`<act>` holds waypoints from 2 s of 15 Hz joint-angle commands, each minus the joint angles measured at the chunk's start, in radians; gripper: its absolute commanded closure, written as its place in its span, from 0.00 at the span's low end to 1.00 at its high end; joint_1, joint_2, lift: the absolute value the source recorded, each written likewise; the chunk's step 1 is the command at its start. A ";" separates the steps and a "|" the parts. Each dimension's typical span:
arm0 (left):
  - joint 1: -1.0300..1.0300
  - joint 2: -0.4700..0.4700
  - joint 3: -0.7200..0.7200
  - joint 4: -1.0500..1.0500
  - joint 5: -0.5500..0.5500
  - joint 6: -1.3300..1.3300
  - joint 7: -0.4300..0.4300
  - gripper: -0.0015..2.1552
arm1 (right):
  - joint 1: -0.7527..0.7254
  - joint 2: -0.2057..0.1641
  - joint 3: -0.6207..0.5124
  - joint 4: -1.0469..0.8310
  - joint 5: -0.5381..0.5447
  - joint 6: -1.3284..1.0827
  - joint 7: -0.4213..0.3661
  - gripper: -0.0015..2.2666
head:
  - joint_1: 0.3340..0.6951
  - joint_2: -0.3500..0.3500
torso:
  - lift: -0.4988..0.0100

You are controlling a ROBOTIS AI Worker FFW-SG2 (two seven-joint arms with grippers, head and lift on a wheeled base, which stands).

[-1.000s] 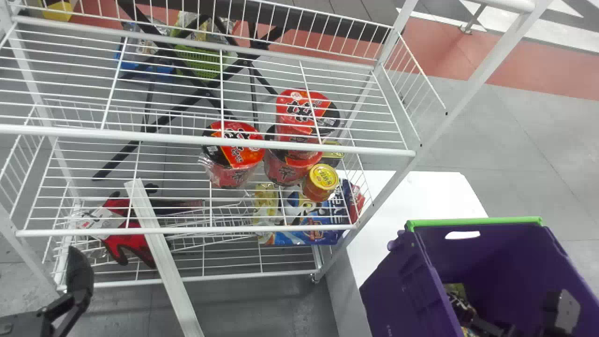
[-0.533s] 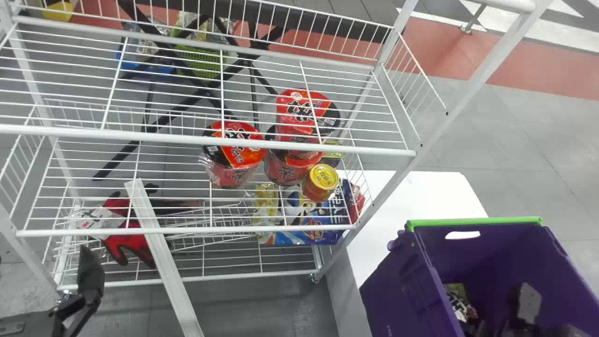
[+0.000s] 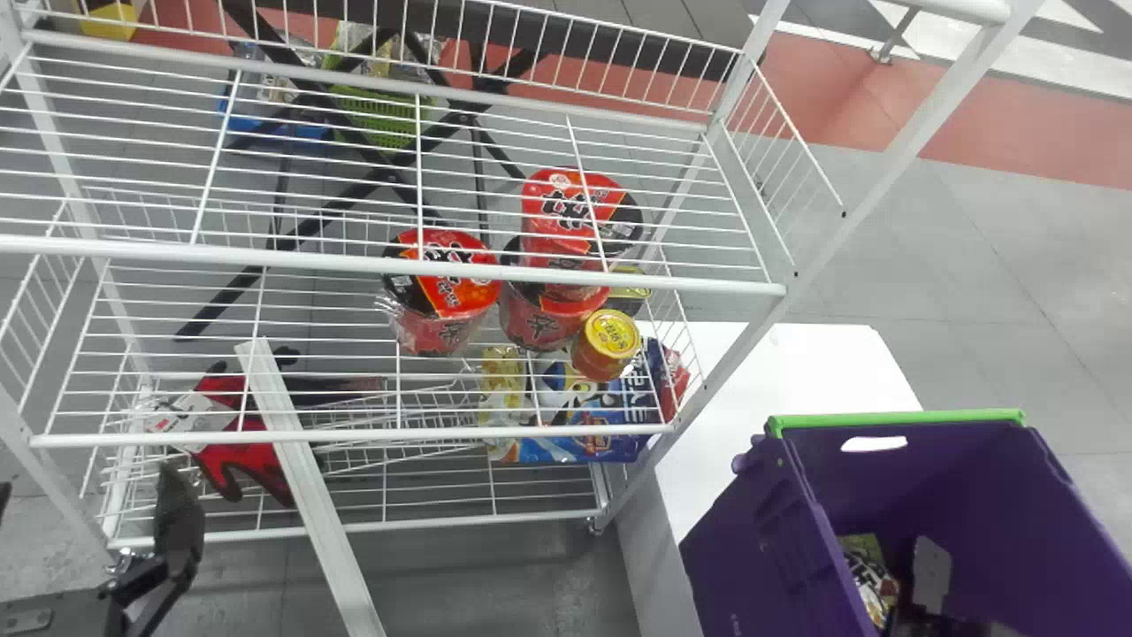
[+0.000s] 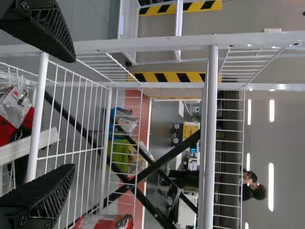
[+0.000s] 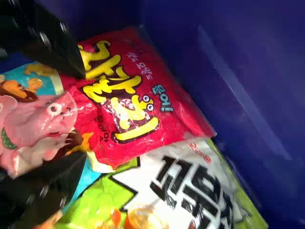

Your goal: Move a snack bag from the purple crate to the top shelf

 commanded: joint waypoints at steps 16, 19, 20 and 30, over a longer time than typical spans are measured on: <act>-0.008 0.003 0.009 0.003 0.008 0.006 -0.003 0.00 | 0.088 0.066 -0.417 -0.447 -0.006 0.501 0.247 0.98 | 1.00 0.00 | 0.10; -0.009 0.005 0.005 0.003 0.005 0.009 -0.003 0.00 | 0.078 0.102 -0.519 -0.508 -0.037 0.581 0.259 0.98 | 1.00 0.00 | 0.12; -0.009 0.005 0.003 0.001 0.003 0.006 -0.005 0.00 | 0.081 0.114 -0.525 -0.522 -0.037 0.544 0.271 0.98 | 1.00 0.00 | 0.13; -0.008 0.005 -0.008 -0.007 -0.008 0.018 -0.005 0.00 | 0.088 0.144 -0.555 -0.619 -0.059 0.578 0.273 0.98 | 1.00 0.00 | 0.21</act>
